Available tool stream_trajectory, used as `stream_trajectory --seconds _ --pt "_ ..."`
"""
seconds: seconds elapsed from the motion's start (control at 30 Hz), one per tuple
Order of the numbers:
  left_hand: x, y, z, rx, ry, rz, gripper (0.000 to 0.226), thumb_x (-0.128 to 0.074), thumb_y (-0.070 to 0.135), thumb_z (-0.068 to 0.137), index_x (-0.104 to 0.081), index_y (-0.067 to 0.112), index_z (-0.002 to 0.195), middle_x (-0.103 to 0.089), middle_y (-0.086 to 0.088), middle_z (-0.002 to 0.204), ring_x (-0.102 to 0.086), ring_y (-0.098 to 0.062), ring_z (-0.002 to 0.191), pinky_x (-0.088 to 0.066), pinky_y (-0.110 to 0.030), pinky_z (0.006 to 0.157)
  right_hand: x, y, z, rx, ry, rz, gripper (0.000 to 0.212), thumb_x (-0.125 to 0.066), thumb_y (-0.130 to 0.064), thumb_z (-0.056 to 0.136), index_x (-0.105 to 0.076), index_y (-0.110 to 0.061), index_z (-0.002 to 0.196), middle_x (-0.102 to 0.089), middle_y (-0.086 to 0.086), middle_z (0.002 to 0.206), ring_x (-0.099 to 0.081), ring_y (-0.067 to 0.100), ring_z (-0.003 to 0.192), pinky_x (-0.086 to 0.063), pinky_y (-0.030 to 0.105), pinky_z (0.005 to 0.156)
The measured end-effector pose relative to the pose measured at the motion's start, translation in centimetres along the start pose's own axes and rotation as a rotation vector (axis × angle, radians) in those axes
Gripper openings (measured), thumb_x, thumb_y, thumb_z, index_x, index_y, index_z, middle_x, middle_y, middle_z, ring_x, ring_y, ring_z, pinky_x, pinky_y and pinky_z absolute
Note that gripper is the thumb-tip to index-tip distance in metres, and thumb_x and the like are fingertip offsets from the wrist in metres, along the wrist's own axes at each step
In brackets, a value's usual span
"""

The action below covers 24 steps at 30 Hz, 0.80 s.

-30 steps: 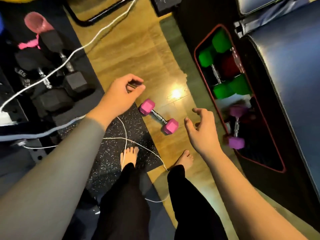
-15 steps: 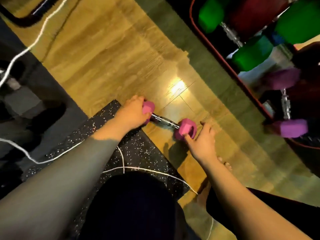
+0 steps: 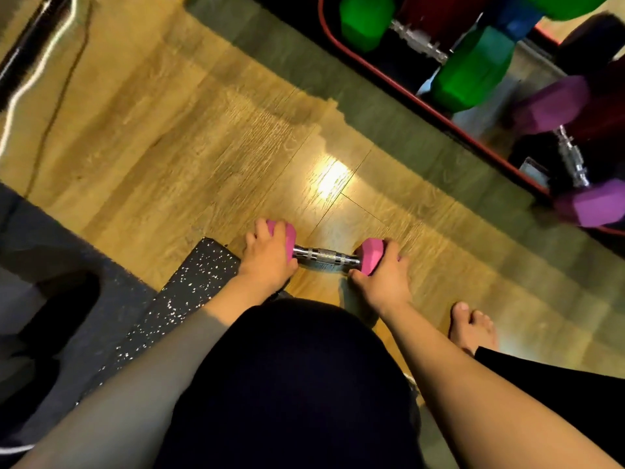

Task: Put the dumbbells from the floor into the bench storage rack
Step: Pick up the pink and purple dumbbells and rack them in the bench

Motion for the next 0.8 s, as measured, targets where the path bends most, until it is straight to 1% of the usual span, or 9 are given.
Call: stream_trajectory --seconds 0.1,0.23,0.4,0.5,0.6,0.7,0.8 --pt "-0.1 -0.1 0.1 -0.015 0.014 0.005 0.074 -0.069 0.03 0.083 -0.028 0.013 0.142 -0.022 -0.017 0.141 -0.032 -0.04 0.126 -0.04 -0.049 0.104 0.0 0.0 0.0 -0.012 -0.01 0.0 0.087 -0.08 -0.031 0.076 -0.023 -0.031 0.142 -0.03 0.014 0.14 -0.049 0.043 0.122 -0.045 0.051 0.101" --pt "-0.2 -0.3 0.1 -0.031 0.041 -0.022 0.072 -0.069 0.028 0.082 -0.031 0.013 0.141 -0.022 -0.017 0.14 -0.032 -0.04 0.124 -0.04 -0.05 0.104 0.2 -0.2 0.0 0.014 -0.012 -0.033 0.087 -0.08 -0.029 0.077 -0.024 -0.026 0.143 -0.029 0.016 0.141 -0.05 0.043 0.121 -0.044 0.049 0.101" --pt "-0.3 -0.5 -0.1 -0.04 0.047 -0.047 0.073 -0.069 0.028 0.082 -0.03 0.013 0.143 -0.021 -0.018 0.142 -0.031 -0.041 0.125 -0.035 -0.051 0.106 0.1 0.0 -0.1 0.015 -0.01 -0.022 0.086 -0.08 -0.03 0.076 -0.024 -0.03 0.141 -0.03 0.014 0.139 -0.052 0.041 0.117 -0.046 0.048 0.098" --pt "-0.3 -0.6 0.0 -0.048 0.047 -0.081 0.076 -0.07 0.031 0.082 -0.029 0.016 0.145 -0.02 -0.014 0.143 -0.029 -0.039 0.128 -0.032 -0.051 0.108 0.3 0.1 0.0 0.026 0.009 -0.006 0.088 -0.081 -0.032 0.074 -0.023 -0.032 0.14 -0.033 0.013 0.137 -0.055 0.04 0.113 -0.048 0.048 0.097" --pt "-0.4 -0.6 0.0 -0.033 0.036 -0.128 0.077 -0.072 0.032 0.082 -0.029 0.02 0.145 -0.018 -0.009 0.144 -0.026 -0.034 0.131 -0.032 -0.051 0.109 0.3 0.3 0.1 0.027 0.015 0.021 0.092 -0.082 -0.032 0.073 -0.022 -0.033 0.142 -0.037 0.013 0.135 -0.057 0.036 0.109 -0.049 0.043 0.091" --pt "-0.3 -0.7 -0.1 -0.045 0.075 -0.172 0.082 -0.075 0.03 0.079 -0.028 0.021 0.145 -0.02 -0.008 0.143 -0.027 -0.031 0.13 -0.033 -0.049 0.109 0.4 0.5 0.3 0.037 0.018 0.034 0.097 -0.082 -0.029 0.073 -0.018 -0.031 0.146 -0.037 0.013 0.136 -0.056 0.035 0.112 -0.05 0.044 0.09" --pt "-0.5 -1.2 -0.4 -0.04 0.13 -0.24 0.091 -0.08 0.029 0.074 -0.026 0.02 0.146 -0.027 -0.004 0.14 -0.031 -0.025 0.129 -0.034 -0.046 0.108 0.4 0.7 0.3 0.053 0.034 0.064 0.105 -0.084 -0.03 0.072 -0.013 -0.028 0.149 -0.036 0.011 0.142 -0.049 0.031 0.122 -0.047 0.045 0.095"
Point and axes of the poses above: each hand's wrist, its own z-axis towards the middle knuckle, its own x-axis out of the back of the hand, y = z × x, the point moved 4 cm from there along z, towards the middle knuckle
